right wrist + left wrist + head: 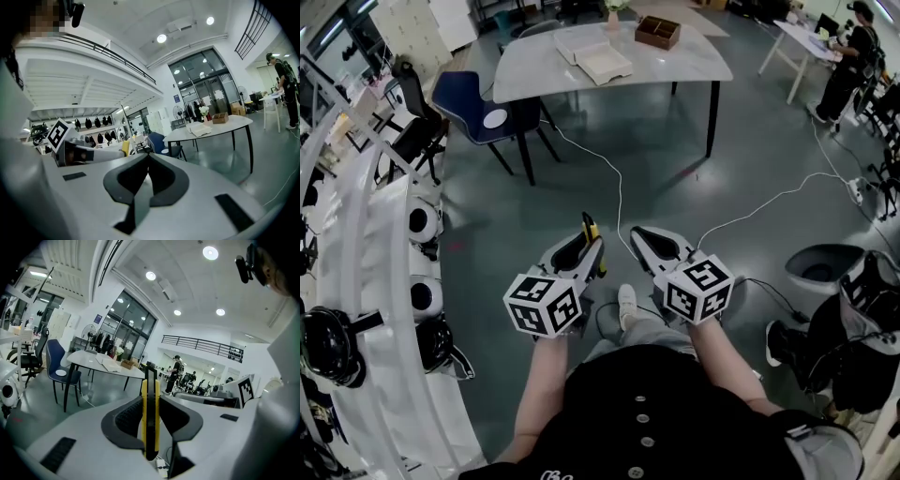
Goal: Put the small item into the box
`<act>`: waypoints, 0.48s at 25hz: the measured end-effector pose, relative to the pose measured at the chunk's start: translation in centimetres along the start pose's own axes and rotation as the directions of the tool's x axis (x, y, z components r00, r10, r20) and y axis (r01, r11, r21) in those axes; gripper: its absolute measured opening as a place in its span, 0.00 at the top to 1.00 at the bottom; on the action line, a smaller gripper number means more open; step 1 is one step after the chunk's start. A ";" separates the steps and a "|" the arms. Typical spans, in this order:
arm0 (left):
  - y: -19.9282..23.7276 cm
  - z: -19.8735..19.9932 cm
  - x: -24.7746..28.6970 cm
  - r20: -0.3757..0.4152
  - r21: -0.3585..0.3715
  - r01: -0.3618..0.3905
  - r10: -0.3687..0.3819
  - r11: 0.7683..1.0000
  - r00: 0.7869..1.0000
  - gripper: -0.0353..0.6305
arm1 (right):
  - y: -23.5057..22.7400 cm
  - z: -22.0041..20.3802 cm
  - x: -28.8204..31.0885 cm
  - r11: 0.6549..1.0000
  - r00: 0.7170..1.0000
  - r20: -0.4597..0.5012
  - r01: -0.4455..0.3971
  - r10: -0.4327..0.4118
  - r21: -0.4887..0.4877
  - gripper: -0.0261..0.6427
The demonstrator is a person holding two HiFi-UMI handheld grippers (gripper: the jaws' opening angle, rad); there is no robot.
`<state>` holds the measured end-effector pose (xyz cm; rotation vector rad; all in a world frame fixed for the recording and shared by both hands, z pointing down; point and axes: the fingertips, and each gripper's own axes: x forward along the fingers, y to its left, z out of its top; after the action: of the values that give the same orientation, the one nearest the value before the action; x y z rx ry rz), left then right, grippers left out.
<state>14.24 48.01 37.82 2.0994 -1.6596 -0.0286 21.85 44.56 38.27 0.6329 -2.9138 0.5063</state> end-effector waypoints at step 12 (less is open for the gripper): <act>5.9 8.0 9.9 0.044 0.039 -0.012 0.010 0.999 0.999 0.76 | -7.6 5.8 9.8 0.998 0.999 -0.006 -0.049 0.049 -0.044 0.95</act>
<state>9.17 35.15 35.41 2.1326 -1.7106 -0.0395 15.99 32.27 36.87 0.5557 -2.9334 0.4472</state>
